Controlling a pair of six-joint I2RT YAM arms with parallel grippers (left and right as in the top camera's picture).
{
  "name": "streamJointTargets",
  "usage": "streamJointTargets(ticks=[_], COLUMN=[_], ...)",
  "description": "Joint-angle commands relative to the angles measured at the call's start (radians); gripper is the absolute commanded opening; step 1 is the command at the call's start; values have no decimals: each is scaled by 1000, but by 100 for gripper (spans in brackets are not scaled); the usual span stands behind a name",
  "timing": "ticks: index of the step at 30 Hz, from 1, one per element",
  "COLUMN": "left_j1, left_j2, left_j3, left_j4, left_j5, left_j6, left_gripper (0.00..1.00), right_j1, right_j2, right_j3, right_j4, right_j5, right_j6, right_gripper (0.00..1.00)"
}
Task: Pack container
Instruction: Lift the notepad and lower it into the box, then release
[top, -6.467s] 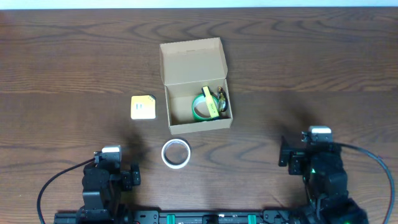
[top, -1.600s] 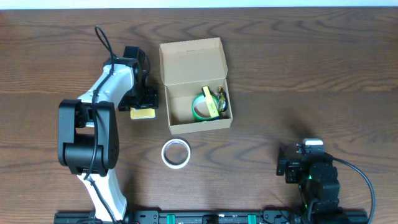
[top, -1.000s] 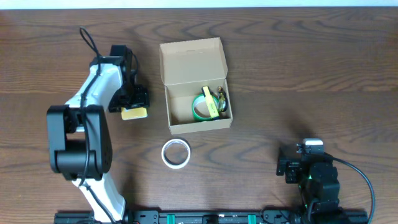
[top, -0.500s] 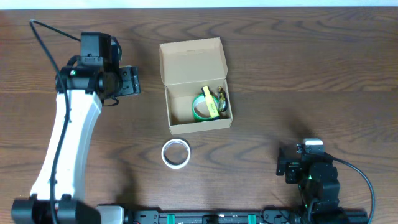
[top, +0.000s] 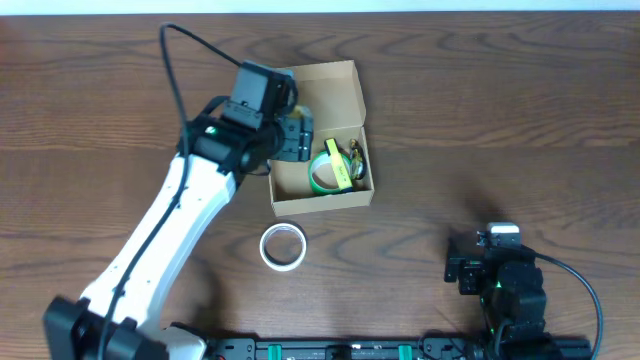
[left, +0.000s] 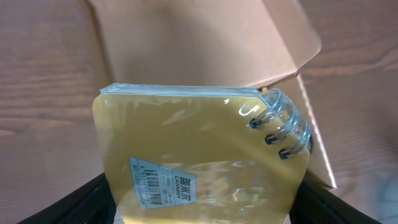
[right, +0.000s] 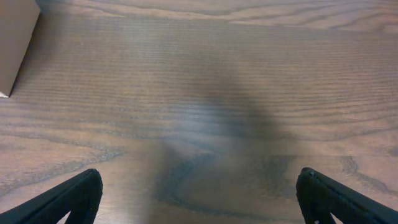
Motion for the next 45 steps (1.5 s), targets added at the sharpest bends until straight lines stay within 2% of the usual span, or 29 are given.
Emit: streamJointTargets(ticks=[1,5,21,22,24,32,41,45], left_j1=[-5,-5,-5,-5,-5,-5,-4,-4], left_j2=[61,122,227,227,227,227,226,204], left_j3=[-3,-3,-3,-3,-3,-3,50,194], left_j4=[-5,-25,-84,-81,-78,-72,-40,-164], left_j5=[58,93,77,76,77,77,99,71], left_j6=[-42,-62,-62,-62,-62,-62,-47,65], left_gripper=[64,64,63,66,80,97,95,95], right_j1=[-13,-13,-13,-13,-13,-13,-13,-13], right_j2=[-5,-5,-5,-5,-5,-5,-5,-5], right_j3=[-2,-2,-2,-2,-2,-2,-2,-2], right_j4=[-1,-1,-1,-1,-1,-1,-1,-1], right_j5=[0,0,0,0,0,0,0,0], right_j6=[-14,-14,-14,-14,-14,-14,-14,-14], right_gripper=[99,99,99,99,99,99,99,99])
